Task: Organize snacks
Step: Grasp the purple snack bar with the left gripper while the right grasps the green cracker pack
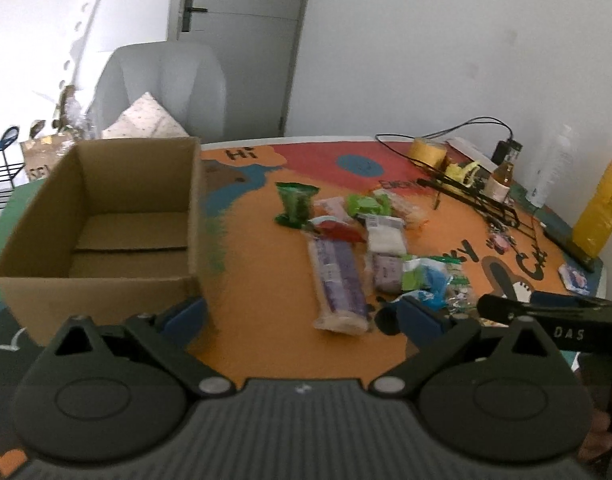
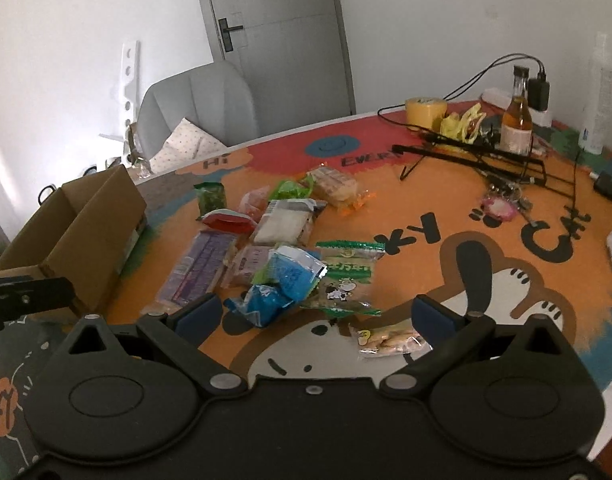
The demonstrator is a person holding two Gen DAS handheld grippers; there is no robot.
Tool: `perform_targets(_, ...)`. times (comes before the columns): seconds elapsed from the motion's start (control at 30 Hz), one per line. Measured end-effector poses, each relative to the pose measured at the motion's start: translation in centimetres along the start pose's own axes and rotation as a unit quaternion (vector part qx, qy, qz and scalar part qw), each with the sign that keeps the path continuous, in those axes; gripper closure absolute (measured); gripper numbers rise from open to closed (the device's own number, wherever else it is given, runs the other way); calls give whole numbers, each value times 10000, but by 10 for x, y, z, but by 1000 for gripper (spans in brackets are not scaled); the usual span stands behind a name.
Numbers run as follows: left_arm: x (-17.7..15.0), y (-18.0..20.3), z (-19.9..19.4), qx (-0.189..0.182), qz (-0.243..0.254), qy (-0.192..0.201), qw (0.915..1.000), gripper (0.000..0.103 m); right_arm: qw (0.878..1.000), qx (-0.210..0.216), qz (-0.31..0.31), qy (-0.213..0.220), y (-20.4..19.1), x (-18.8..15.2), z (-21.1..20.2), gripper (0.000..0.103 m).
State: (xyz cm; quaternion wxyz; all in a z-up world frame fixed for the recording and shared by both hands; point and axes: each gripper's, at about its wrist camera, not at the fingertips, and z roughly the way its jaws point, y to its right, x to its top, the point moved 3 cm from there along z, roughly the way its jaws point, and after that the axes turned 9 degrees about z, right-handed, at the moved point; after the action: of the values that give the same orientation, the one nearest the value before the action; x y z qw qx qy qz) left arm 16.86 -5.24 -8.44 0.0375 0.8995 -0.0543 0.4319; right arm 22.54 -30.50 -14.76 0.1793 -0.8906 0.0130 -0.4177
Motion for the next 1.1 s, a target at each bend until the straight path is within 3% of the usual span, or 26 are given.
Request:
perform_targets(0.27, 6, 14, 36, -140, 42, -114, 9998, 3, 9995, -137, 256, -104, 22, 2, 22, 1)
perform_targets(0.37, 8, 17, 48, -162, 75, -121, 9998, 7, 9992, -123, 327, -206, 29, 2, 29, 7)
perform_targets(0.63, 7, 22, 86, -377, -21, -400, 9985, 33, 9981, 16, 494, -373, 37, 3, 47, 21)
perform_targets(0.73, 7, 22, 96, -349, -47, -466, 9983, 37, 9972, 86, 573, -466, 39, 5, 54, 27)
perform_targets(1.0, 8, 20, 117, -302, -124, -575, 9978, 49, 9980, 38, 433, -461, 35, 9, 69, 30)
perform_targets(1.1, 7, 21, 124, -303, -149, -630, 9974, 52, 9987, -87, 287, -422, 33, 11, 73, 37)
